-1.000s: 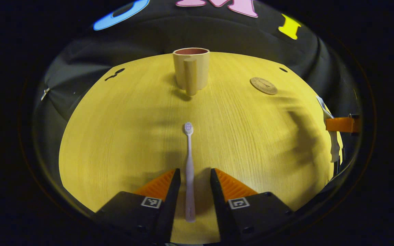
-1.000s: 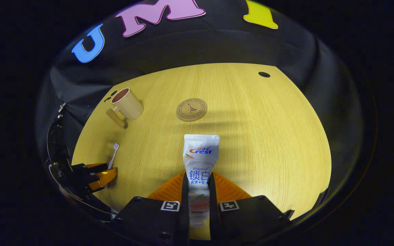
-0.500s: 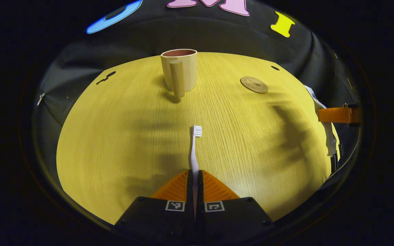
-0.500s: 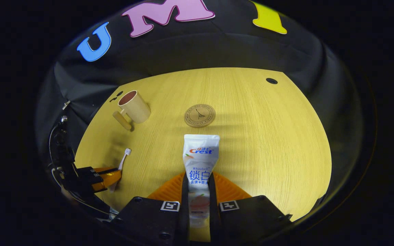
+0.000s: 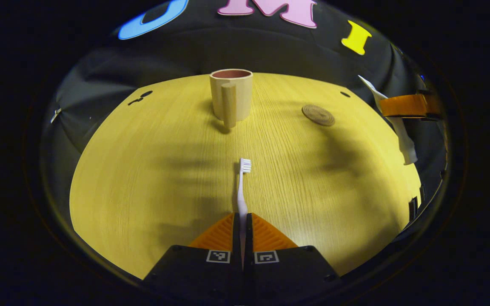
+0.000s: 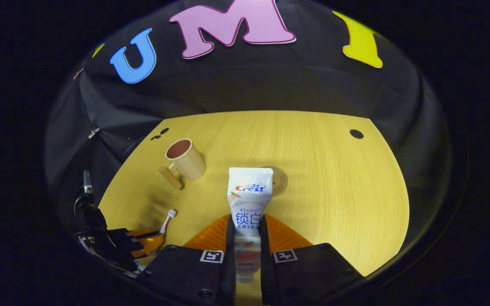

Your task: Put the toothbrush and toothpaste on the desktop into the cup, then pick up the cup and place it on the coaster on the desktop.

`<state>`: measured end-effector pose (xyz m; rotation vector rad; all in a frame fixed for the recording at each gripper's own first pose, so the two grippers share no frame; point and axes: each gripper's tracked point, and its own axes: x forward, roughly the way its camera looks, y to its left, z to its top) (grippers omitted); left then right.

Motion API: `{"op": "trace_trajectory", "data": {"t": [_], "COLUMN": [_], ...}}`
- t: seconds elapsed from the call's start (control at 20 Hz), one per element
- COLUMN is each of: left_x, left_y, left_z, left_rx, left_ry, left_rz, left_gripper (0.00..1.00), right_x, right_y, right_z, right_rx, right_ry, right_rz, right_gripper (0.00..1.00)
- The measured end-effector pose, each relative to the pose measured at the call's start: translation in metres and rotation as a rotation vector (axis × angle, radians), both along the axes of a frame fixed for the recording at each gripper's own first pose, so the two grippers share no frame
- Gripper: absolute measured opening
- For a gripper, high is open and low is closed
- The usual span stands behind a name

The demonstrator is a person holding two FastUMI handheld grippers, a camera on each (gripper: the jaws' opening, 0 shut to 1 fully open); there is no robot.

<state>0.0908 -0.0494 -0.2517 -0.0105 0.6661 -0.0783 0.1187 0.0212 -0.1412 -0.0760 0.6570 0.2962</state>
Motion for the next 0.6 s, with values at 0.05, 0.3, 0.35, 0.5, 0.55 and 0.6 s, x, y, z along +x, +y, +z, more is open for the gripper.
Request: {"op": "trace_trajectory", "data": {"t": [0.05,0.3,0.35,0.5,0.55,0.6], "left_x": [-0.002,-0.020,-0.023,-0.036,-0.040,-0.043], "left_y": [0.003,0.009,0.012,0.022,0.027,0.033], "left_z": [0.007,0.050,0.060,0.089,0.097,0.105], "left_rx": [-0.015,-0.110,-0.122,-0.141,-0.133,-0.120], "left_ry": [-0.022,-0.106,-0.123,-0.177,-0.195,-0.219], "left_rz": [0.012,0.044,0.055,0.083,0.093,0.105], "left_gripper": [0.06,0.06,0.06,0.06,0.06,0.06], "right_x": [0.005,0.032,0.038,0.054,0.058,0.063], "right_y": [0.009,0.057,0.066,0.098,0.110,0.123], "right_z": [0.007,0.033,0.038,0.047,0.050,0.053], "right_rx": [0.004,0.023,0.018,0.041,0.051,0.058], "right_ry": [-0.017,-0.100,-0.127,-0.173,-0.185,-0.202], "right_rz": [0.012,0.095,0.114,0.164,0.185,0.202], "right_gripper": [0.27,0.27,0.27,0.27,0.27,0.27]}}
